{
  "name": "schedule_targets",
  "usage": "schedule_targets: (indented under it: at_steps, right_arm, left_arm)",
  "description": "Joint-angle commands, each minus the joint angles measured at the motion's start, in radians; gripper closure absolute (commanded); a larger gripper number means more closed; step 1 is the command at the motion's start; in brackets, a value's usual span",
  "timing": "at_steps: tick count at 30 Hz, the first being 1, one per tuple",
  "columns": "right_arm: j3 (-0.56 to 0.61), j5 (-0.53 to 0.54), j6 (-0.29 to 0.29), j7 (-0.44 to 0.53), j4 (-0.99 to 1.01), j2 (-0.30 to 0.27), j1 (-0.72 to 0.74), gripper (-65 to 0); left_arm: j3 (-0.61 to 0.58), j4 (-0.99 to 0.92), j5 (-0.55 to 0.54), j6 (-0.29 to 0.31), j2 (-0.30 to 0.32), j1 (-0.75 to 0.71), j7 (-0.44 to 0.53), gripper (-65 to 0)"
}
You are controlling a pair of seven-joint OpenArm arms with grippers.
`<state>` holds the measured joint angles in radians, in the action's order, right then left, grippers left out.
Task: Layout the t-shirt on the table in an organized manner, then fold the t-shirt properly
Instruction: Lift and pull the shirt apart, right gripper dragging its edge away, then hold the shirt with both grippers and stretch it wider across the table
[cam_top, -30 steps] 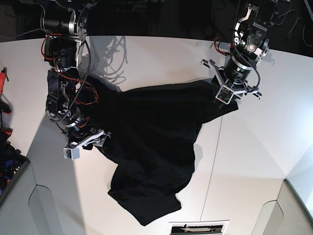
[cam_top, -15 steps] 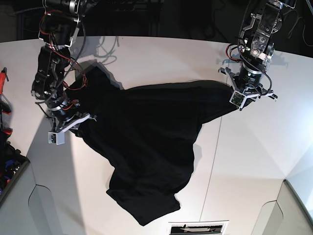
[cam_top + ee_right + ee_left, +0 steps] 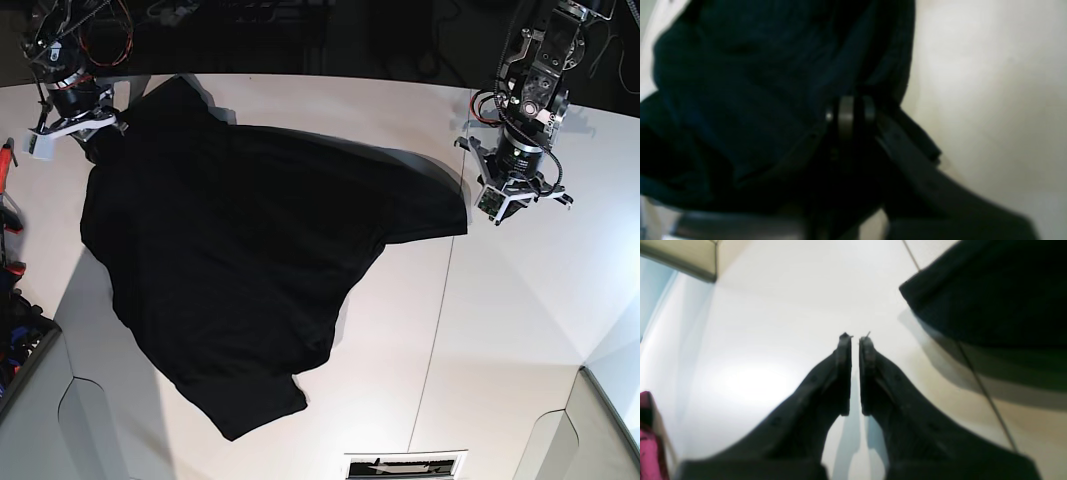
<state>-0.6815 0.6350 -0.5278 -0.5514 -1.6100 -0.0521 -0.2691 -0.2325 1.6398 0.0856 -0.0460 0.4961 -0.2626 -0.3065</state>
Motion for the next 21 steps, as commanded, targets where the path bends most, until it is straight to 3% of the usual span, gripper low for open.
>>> schedule_targets:
  at_steps: [1,3,4,5,9,14,18,19,21]
  right_arm:
    - [-0.015,0.035,-0.020,0.020,-0.021,-0.012,0.006,-16.2]
    - [-0.028,0.060,-0.020,0.021,-0.021,-0.018,0.019,-36.3]
    - [-0.031,0.068,-0.020,0.020,-0.021,-0.021,0.031,-42.0]
    - [-0.032,0.072,-0.023,0.019,-0.023,-0.024,0.047,-43.6]
    - [-0.032,0.072,-0.026,0.019,-0.039,-0.025,0.120,-43.4]
    - [-0.023,0.020,-0.026,0.019,-0.040,-0.026,0.232,-43.4]
    - [0.028,-0.099,-0.017,0.029,-0.008,-0.026,0.318,-43.4]
    - [0.047,-0.128,-0.014,0.035,0.005,-0.026,0.333,-42.2]
    - [0.096,-0.173,-0.010,0.051,0.042,-0.034,0.353,-29.8]
  left_arm:
    - [0.005,0.016,-0.003,0.007,0.011,0.011,0.018,-4.6]
    - [0.005,0.021,-0.022,0.016,0.011,0.011,0.018,-4.8]
    - [0.005,0.024,-0.026,0.017,0.011,0.011,0.018,-4.8]
    - [0.005,0.026,-0.026,0.017,0.011,0.011,0.018,-5.2]
    - [0.005,0.051,-0.045,0.018,0.013,0.011,-0.006,-12.3]
    - [0.005,0.117,-0.109,0.022,0.019,0.010,-0.154,-12.6]
    - [0.005,0.132,-0.245,0.122,0.015,0.010,-0.188,-12.6]
    - [0.005,0.132,-0.264,0.138,0.010,0.010,-0.193,-12.6]
    - [0.005,0.132,-0.277,0.145,-0.005,0.010,-0.199,-12.6]
